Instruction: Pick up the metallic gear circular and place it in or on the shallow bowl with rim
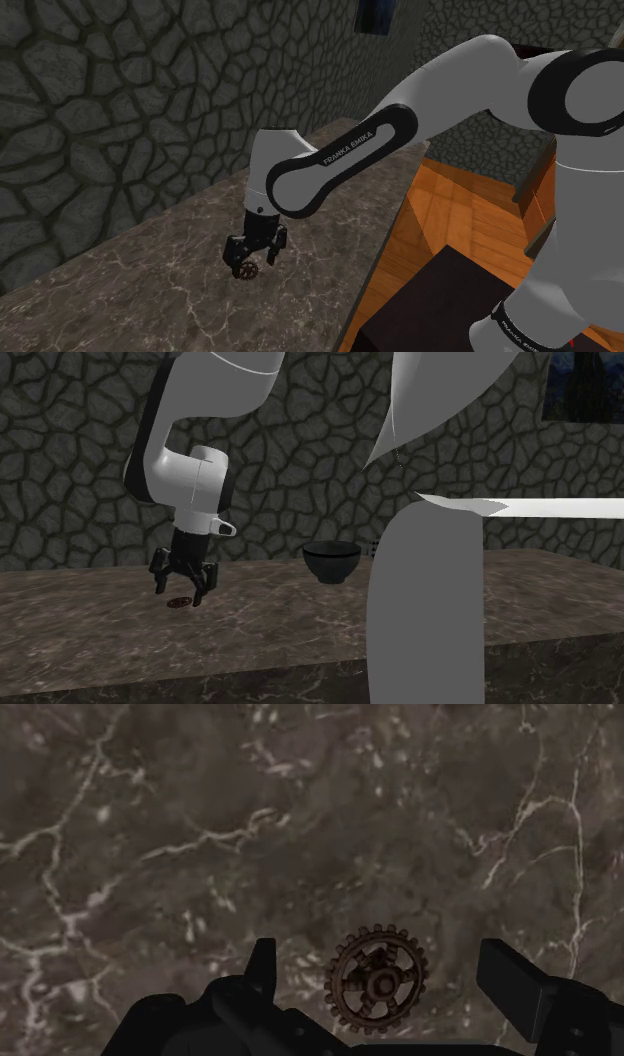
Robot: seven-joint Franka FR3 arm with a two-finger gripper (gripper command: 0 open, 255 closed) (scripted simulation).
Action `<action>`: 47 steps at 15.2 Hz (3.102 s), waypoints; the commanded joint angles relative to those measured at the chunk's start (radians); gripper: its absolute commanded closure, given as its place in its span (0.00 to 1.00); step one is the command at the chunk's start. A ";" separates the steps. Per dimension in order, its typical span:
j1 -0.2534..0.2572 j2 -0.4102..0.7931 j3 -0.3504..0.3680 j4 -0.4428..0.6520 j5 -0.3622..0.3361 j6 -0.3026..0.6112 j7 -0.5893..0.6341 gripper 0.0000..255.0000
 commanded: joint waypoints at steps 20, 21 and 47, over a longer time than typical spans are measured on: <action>0.180 -0.012 -0.113 0.073 -0.303 0.002 0.145 0.00; 0.182 -0.002 -0.116 0.073 -0.308 0.011 0.148 0.00; 0.190 0.028 -0.123 0.082 -0.319 0.031 0.155 1.00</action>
